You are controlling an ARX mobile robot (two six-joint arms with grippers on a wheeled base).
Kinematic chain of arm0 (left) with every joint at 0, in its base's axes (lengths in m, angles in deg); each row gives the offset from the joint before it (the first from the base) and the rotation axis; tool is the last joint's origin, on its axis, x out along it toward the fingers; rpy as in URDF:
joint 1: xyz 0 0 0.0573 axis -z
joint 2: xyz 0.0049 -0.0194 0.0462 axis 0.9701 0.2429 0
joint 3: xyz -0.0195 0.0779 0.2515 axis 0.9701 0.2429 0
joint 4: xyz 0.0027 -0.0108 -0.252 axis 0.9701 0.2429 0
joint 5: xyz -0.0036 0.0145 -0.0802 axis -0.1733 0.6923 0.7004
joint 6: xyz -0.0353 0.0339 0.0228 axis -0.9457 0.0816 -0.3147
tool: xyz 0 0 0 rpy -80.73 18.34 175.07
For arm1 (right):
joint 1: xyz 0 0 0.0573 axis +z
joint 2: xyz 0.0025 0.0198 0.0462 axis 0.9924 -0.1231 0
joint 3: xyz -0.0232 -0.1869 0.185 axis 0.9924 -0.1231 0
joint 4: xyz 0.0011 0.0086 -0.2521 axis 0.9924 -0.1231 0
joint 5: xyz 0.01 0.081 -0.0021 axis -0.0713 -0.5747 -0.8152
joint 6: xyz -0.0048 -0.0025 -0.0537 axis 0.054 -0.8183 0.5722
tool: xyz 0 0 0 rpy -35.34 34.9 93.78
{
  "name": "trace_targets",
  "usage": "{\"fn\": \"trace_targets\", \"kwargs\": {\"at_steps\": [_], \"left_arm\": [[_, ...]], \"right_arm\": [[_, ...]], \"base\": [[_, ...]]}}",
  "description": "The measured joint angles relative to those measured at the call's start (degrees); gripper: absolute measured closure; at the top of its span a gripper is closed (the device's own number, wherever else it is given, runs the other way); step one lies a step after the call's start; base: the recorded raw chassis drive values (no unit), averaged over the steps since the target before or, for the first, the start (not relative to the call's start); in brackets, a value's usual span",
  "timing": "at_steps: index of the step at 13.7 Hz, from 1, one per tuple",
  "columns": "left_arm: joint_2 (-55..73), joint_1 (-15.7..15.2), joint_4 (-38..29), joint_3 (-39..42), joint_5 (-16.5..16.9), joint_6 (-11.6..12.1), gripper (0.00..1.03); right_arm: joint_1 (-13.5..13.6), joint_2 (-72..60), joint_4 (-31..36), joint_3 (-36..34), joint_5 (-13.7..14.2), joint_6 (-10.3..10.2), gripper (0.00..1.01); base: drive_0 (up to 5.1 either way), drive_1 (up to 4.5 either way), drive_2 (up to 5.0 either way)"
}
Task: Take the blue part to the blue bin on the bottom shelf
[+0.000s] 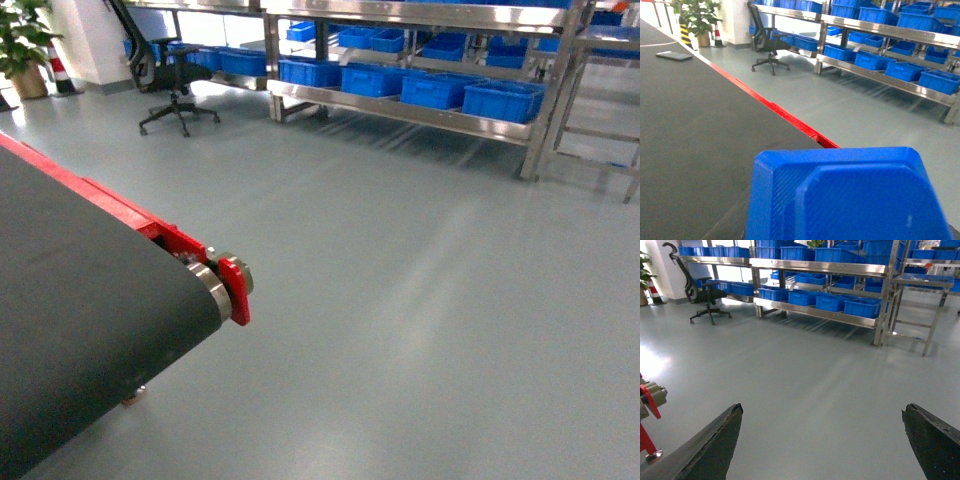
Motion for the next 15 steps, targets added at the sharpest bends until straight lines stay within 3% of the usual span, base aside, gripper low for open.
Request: {"fn": "trace_targets", "kwargs": {"at_steps": [15], "left_arm": [[0.0, 0.0, 0.0, 0.0, 0.0, 0.0, 0.59]], "right_arm": [[0.0, 0.0, 0.0, 0.0, 0.0, 0.0, 0.03]], "base": [[-1.6, -1.6, -1.6]]}}
